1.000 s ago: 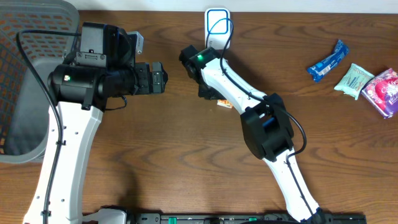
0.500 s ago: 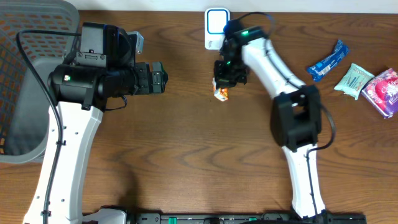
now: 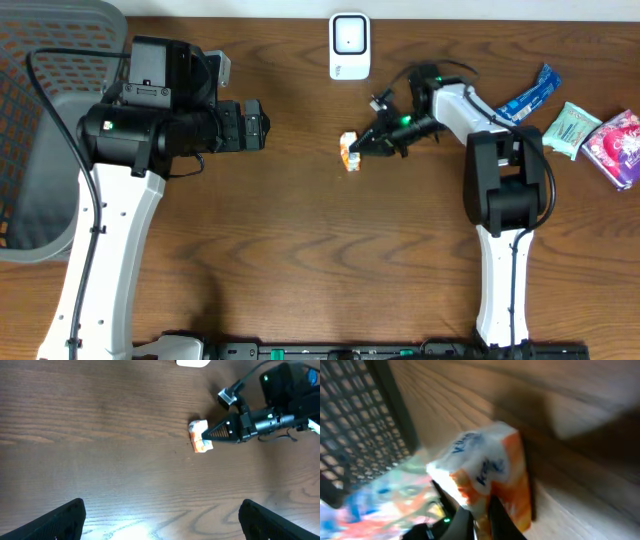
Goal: Scan the item barcode
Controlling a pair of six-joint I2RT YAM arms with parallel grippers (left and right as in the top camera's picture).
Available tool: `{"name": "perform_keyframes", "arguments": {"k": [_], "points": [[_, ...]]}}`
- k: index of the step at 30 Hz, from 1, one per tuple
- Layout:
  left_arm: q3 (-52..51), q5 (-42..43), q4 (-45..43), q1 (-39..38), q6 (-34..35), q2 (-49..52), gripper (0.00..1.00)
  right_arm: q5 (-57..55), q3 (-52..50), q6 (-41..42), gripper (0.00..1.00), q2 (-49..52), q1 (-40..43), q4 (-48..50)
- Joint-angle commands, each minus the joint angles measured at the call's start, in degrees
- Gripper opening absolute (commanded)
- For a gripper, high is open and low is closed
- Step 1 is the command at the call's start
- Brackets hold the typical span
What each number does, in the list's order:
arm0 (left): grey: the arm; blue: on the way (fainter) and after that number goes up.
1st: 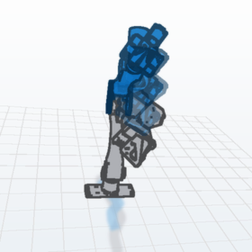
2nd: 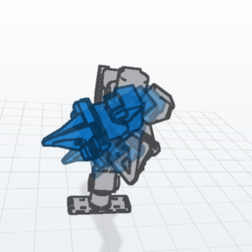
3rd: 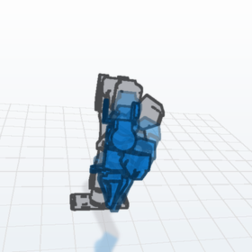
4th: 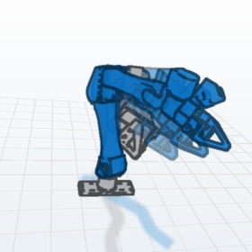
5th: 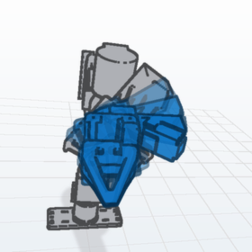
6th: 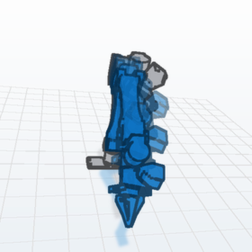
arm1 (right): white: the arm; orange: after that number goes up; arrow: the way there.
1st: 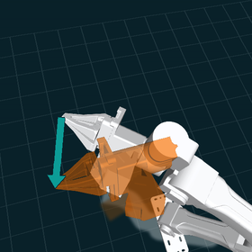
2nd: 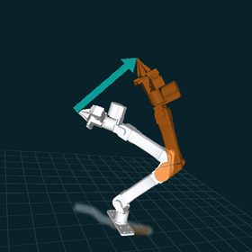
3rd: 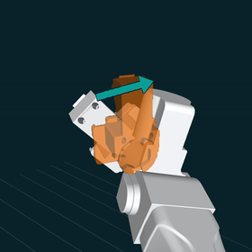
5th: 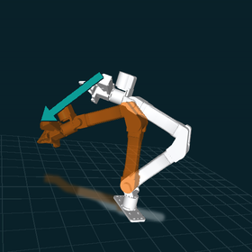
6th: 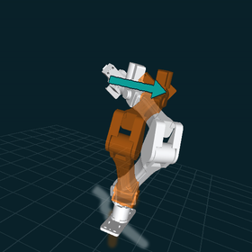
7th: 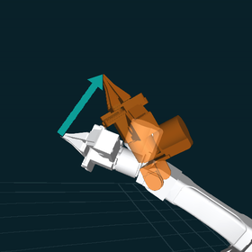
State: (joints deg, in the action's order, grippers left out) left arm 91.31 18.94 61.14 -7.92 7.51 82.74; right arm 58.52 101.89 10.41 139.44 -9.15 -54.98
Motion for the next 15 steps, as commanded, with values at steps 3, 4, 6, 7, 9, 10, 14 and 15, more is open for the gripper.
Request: {"name": "perform_keyframes", "arguments": {"k": [3,4,6,7,9,10,14,15], "points": [[-0.1,-0.5,0.1,0.2,0.1,0.1,0.98,-18.7,-0.5,3.2,0.18,-1.9,5.6,-5.5],[-0.1,-0.5,0.1,0.2,0.1,0.1,0.98,-21.1,0.1,3.2,0.21,-2.5,6.3,-6.7],[-0.1,-0.5,0.1,0.2,0.1,0.1,0.98,-24.5,0.9,3.2,0.27,-4.2,7.2,-8.4],[-0.1,-0.6,0.1,0.1,0.1,0.1,0.98,-25.2,1.1,2.7,0.31,-5.1,7.4,-9.0],[-0.1,-0.5,0.1,0.2,0.1,0.1,0.98,-25.2,1.2,1.1,0.48,-7.1,7.2,-9.4],[-0.1,-0.5,0.1,0.1,0.1,0.1,0.98,-25.2,1.2,1.1,0.53,-7.7,7.0,-9.4],[-0.1,-0.5,0.1,0.1,0.1,0.1,0.98,-24.1,1.2,1.5,0.56,-8.6,4.4,-9.6],[-0.1,-0.5,0.1,0.2,0.1,0.1,0.98,-24.2,1.0,2.8,0.52,-8.6,3.2,-9.7]]}}
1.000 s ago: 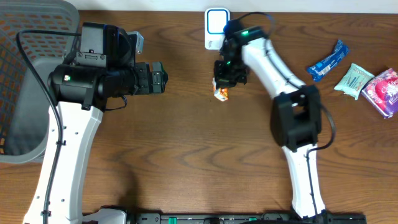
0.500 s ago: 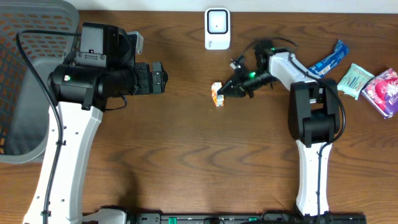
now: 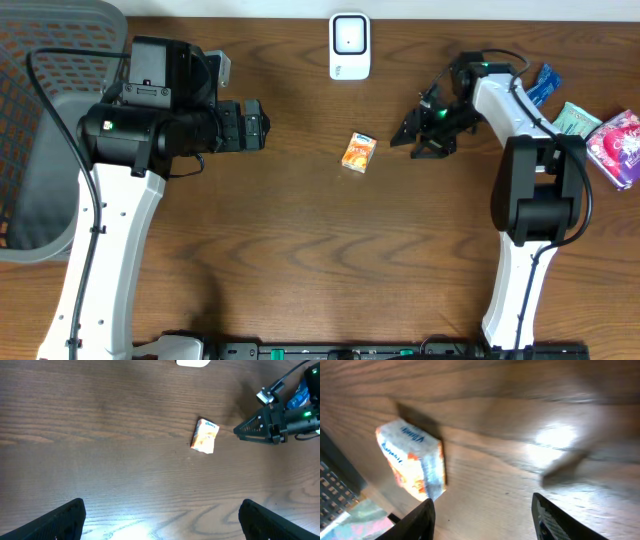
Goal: Scan the item barcode
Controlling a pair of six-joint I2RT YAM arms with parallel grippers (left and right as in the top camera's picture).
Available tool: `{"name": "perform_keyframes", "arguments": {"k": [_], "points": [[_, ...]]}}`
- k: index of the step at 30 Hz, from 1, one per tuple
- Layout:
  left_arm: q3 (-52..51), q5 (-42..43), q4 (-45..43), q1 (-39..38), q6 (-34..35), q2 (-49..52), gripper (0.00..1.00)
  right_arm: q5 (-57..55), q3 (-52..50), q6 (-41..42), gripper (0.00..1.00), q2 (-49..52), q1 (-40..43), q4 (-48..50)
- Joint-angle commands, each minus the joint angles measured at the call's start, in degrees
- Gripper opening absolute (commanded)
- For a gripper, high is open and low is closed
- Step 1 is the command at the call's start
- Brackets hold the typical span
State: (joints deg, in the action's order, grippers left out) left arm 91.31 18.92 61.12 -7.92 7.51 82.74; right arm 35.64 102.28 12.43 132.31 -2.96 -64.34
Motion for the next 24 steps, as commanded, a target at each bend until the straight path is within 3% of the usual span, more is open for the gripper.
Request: {"name": "perform_keyframes", "arguments": {"k": [1,5,9,12,16,17,19,22,24], "points": [[-0.1,-0.5,0.1,0.1,0.1,0.1,0.98,-1.3,0.4,2.0,0.50,-1.4,-4.2,0.2],[-0.1,-0.5,0.1,0.1,0.1,0.1,0.98,-1.7,0.2,5.3,0.51,-1.4,-7.7,3.0],[-0.1,-0.5,0.1,0.1,0.1,0.1,0.98,-9.4,0.1,14.6,0.50,-1.4,-11.2,5.5],[-0.1,-0.5,0.1,0.1,0.1,0.1,0.98,-9.9,-0.1,15.6,0.49,-1.4,-12.5,6.6],[-0.1,-0.5,0.1,0.2,0.1,0.1,0.98,-12.0,-0.6,17.2,0.33,-1.4,-13.8,7.8],[-0.1,-0.5,0.1,0.1,0.1,0.1,0.98,-12.2,-0.9,17.1,0.26,-1.4,-14.0,8.3],[-0.1,-0.5,0.1,0.2,0.1,0.1,0.98,-12.3,-0.9,17.1,0.03,-1.4,-14.4,8.9],[-0.1,-0.5,0.1,0.2,0.1,0.1,0.98,-10.7,-0.8,15.1,0.01,-1.5,-14.7,10.1],[-0.1,-0.5,0.1,0.1,0.1,0.1,0.98,-1.0,0.0,6.9,0.01,-1.5,-14.2,10.7]]}}
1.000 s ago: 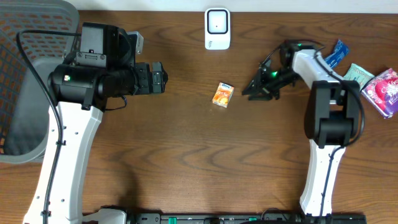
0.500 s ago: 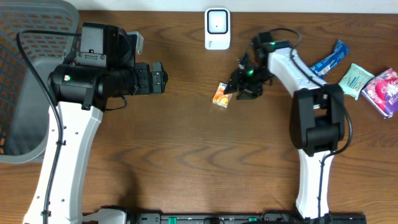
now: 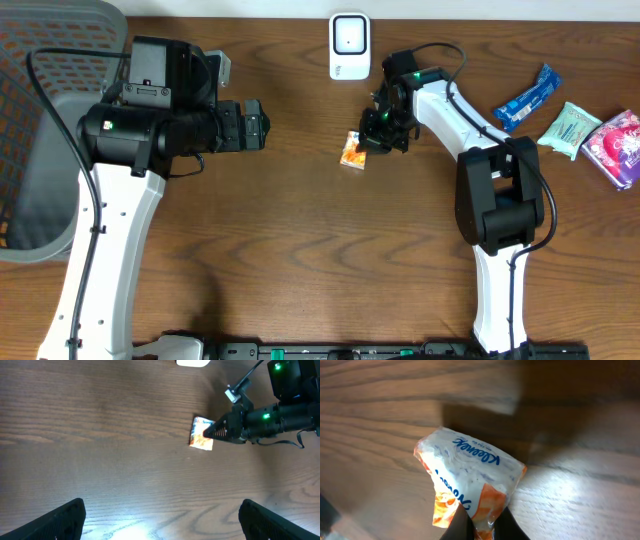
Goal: Scan the item barcode
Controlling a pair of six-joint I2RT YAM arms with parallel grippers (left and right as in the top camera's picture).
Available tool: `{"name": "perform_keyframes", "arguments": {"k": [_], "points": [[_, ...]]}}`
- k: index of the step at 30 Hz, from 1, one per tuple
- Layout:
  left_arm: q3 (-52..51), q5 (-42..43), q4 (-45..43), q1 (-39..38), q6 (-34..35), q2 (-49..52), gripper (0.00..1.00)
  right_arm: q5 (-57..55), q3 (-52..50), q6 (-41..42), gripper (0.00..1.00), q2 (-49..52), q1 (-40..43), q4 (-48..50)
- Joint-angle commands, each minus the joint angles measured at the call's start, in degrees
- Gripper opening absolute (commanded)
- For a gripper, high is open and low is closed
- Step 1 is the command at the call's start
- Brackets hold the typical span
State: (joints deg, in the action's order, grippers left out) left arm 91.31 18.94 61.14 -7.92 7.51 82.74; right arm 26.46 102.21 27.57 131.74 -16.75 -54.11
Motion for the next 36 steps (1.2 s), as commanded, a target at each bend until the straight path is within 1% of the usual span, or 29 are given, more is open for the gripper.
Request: {"name": "perform_keyframes", "arguments": {"k": [1,4,6,8,9,10,11,13,15,17,19,24,25,26,27,28,30,31,32,33,34,36], "points": [[-0.1,-0.5,0.1,0.1,0.1,0.1,0.98,11.5,0.3,-10.5,0.01,-0.9,0.0,0.4],[-0.1,-0.5,0.1,0.1,0.1,0.1,0.98,24.9,1.0,-17.9,0.01,-1.0,2.6,-0.4],[-0.1,-0.5,0.1,0.1,0.1,0.1,0.98,31.0,1.0,-21.2,0.01,-1.0,5.3,-1.0],[-0.1,-0.5,0.1,0.1,0.1,0.1,0.98,34.3,1.0,-24.5,0.01,-1.0,7.5,-1.4],[-0.1,-0.5,0.1,0.1,0.1,0.1,0.98,37.8,1.0,-29.1,0.01,-1.0,8.9,-1.7],[-0.1,-0.5,0.1,0.1,0.1,0.1,0.98,40.0,1.0,-31.5,0.01,-1.0,9.5,-2.1],[-0.1,-0.5,0.1,0.2,0.1,0.1,0.98,44.2,1.0,-35.6,0.01,-1.0,10.4,-3.0],[-0.1,-0.5,0.1,0.1,0.1,0.1,0.98,48.5,1.0,-40.2,0.01,-1.0,11.6,-4.1],[-0.1,-0.5,0.1,0.1,0.1,0.1,0.98,55.8,1.0,-47.4,0.01,-1.0,13.1,-5.3],[-0.1,-0.5,0.1,0.2,0.1,0.1,0.98,60.2,1.0,-51.3,0.01,-1.0,14.2,-5.5],[-0.1,-0.5,0.1,0.2,0.1,0.1,0.98,63.1,1.0,-53.5,0.01,-1.0,14.9,-5.4],[-0.1,-0.5,0.1,0.1,0.1,0.1,0.98,62.9,1.0,-53.0,0.01,-1.0,14.3,-5.2],[-0.1,-0.5,0.1,0.1,0.1,0.1,0.98,62.8,1.0,-50.7,0.01,-1.0,14.3,-4.8],[-0.1,-0.5,0.1,0.2,0.1,0.1,0.98,62.5,1.0,-45.0,0.02,-1.0,14.3,-3.2],[-0.1,-0.5,0.1,0.1,0.1,0.1,0.98,61.3,1.1,-39.5,0.01,-1.0,14.3,-1.2],[-0.1,-0.5,0.1,0.1,0.1,0.1,0.98,56.7,1.8,-31.6,0.01,-1.0,14.1,1.3],[-0.1,-0.5,0.1,0.2,0.1,0.1,0.98,41.1,4.2,-17.3,0.02,-1.1,13.3,4.4],[-0.1,-0.5,0.1,0.1,0.1,0.1,0.98,30.4,6.5,-11.3,0.02,-1.2,12.5,4.9],[-0.1,-0.5,0.1,0.2,0.1,0.1,0.98,22.4,9.4,-8.9,0.01,-1.4,11.4,5.3],[-0.1,-0.5,0.1,0.1,0.1,0.1,0.98,18.9,11.0,-8.3,0.01,-1.4,10.9,5.6],[-0.1,-0.5,0.1,0.1,0.1,0.1,0.98,6.9,15.9,-5.3,0.01,-1.4,8.9,6.6],[-0.1,-0.5,0.1,0.1,0.1,0.1,0.98,-7.4,20.6,-3.9,0.01,-1.4,6.8,8.3]]}}
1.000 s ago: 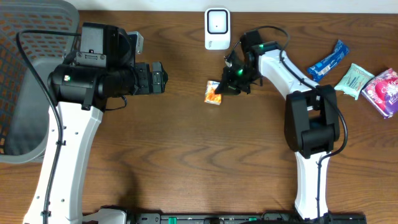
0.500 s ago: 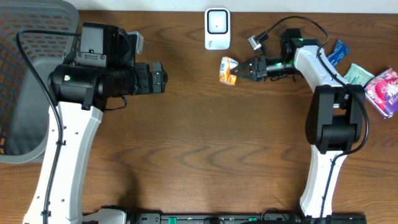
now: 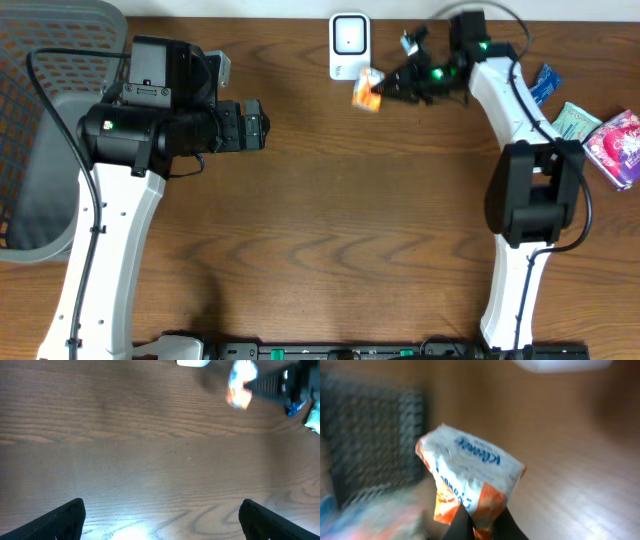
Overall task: Scan the item barcode
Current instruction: 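Hold the Kleenex pack up to the white scanner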
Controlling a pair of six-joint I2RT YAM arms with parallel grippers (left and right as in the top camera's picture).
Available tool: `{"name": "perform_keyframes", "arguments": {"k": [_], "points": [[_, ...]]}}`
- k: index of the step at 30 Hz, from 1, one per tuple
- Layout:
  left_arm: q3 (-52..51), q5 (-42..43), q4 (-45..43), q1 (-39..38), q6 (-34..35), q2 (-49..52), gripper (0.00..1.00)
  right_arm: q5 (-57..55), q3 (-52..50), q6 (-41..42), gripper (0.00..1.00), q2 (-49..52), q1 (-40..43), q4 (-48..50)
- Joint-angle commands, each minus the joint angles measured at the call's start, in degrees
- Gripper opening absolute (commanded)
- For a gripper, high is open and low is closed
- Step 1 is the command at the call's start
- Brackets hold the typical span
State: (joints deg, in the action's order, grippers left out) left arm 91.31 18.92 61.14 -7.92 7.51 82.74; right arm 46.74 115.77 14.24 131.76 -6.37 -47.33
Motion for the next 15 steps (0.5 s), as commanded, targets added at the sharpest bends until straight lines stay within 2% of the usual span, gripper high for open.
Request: {"name": "perform_keyframes", "arguments": {"k": [1,5,7,10,11,13,15], "points": [[-0.1,-0.5,0.1,0.1,0.1,0.1,0.98,-36.1,9.0,8.0,0.01,-1.4,-4.9,3.0],[-0.1,-0.5,0.1,0.1,0.1,0.1,0.98,-66.6,10.7,-4.6,0.01,-1.2,-11.6,14.6],[-0.1,-0.5,0.1,0.1,0.1,0.1,0.98,-78.2,10.5,-17.5,0.01,0.3,-15.4,22.9],[-0.1,-0.5,0.1,0.1,0.1,0.1,0.98,-82.3,10.5,-44.2,0.01,5.2,-18.7,33.7],[-0.1,-0.5,0.1,0.1,0.1,0.1,0.98,-82.6,10.5,-50.0,0.01,6.4,-19.2,34.9],[-0.1,-0.5,0.1,0.2,0.1,0.1,0.98,-85.6,10.5,-56.1,0.01,9.2,-20.5,36.7],[-0.1,-0.5,0.1,0.1,0.1,0.1,0.98,-86.4,10.5,-55.8,0.01,9.9,-21.4,36.9]]}}
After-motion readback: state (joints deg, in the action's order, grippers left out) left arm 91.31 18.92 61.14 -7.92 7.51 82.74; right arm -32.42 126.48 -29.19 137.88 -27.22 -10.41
